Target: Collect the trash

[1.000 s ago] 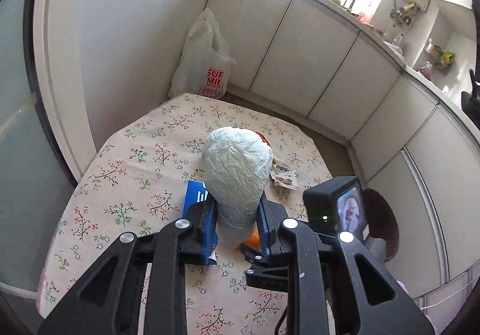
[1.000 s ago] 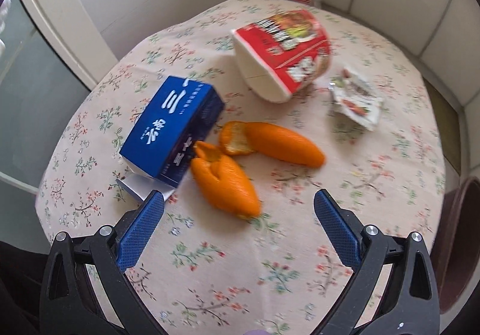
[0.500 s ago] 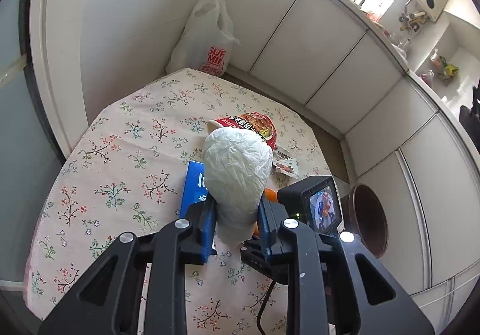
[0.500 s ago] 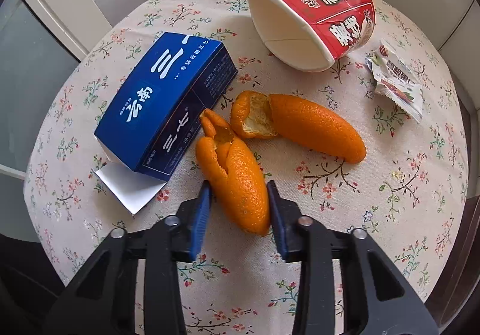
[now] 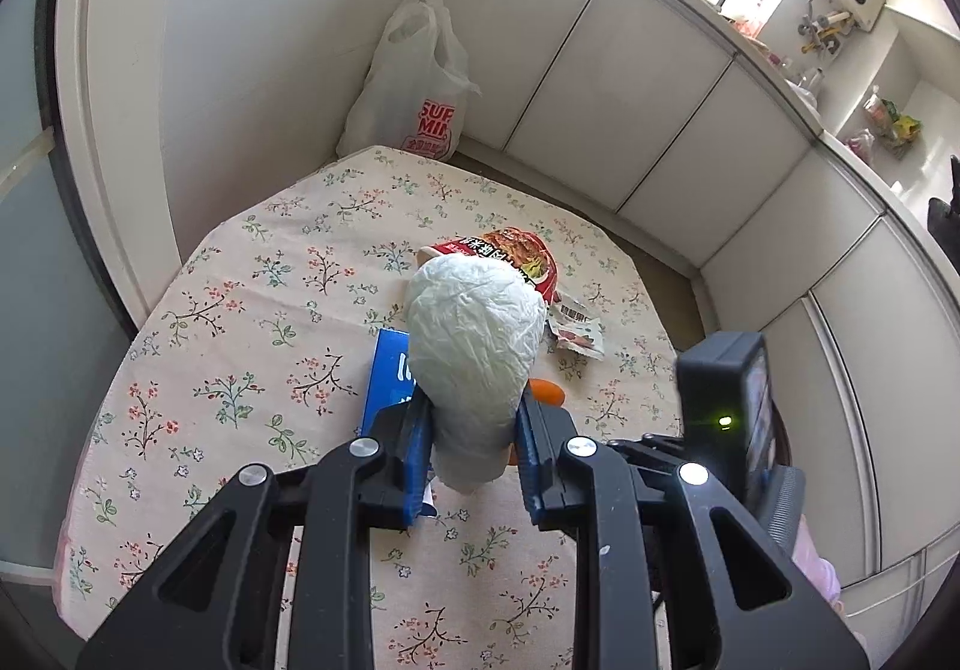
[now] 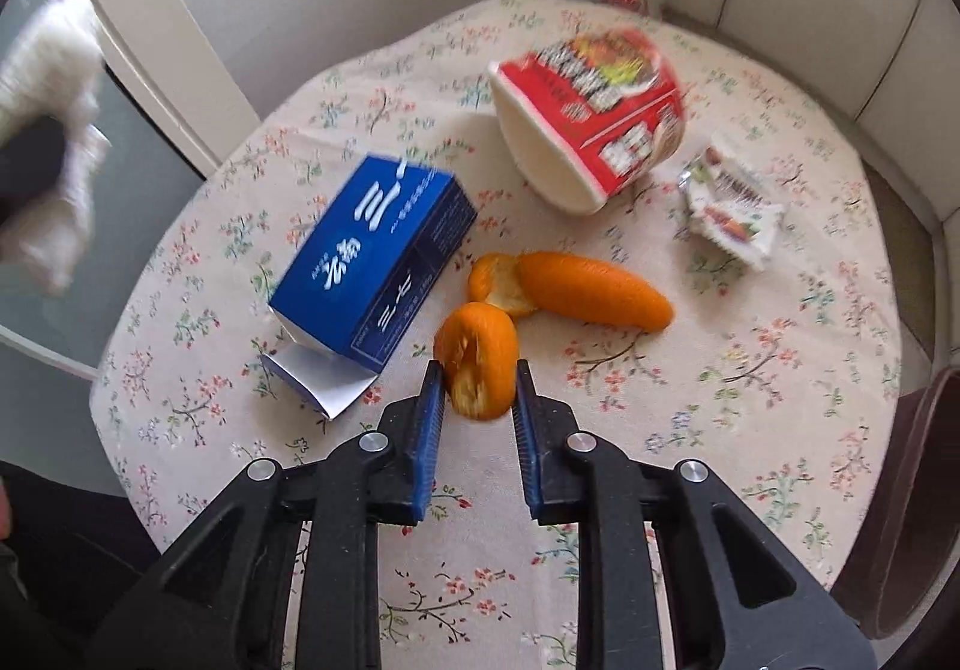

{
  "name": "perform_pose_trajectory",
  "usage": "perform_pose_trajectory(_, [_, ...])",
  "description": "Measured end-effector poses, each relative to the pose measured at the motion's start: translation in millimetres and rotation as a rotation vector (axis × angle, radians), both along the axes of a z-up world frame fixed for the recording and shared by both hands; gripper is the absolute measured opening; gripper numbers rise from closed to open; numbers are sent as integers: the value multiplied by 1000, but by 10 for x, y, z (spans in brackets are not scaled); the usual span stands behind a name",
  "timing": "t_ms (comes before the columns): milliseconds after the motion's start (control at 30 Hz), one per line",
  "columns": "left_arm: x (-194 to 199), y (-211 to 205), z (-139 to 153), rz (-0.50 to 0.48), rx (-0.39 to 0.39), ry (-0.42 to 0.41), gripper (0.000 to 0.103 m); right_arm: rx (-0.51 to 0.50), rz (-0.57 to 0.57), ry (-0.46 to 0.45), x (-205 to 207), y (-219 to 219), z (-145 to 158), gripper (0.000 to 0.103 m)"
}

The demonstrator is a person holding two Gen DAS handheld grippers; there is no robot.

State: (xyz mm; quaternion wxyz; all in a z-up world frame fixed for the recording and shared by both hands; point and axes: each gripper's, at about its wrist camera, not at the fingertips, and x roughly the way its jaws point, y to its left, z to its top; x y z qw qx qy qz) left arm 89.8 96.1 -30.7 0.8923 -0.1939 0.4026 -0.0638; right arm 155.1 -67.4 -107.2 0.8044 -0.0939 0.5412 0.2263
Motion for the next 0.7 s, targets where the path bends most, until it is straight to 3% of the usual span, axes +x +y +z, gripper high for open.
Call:
perform_pose_trajectory(333, [78,-175,-102,-11,7,28,25,93,-195,-195,-60,-798,754,21])
perform_pose_trajectory(700, [149,-522,-208,-64,47,42,25,64,-585,-473,-171,-2300,1336,20])
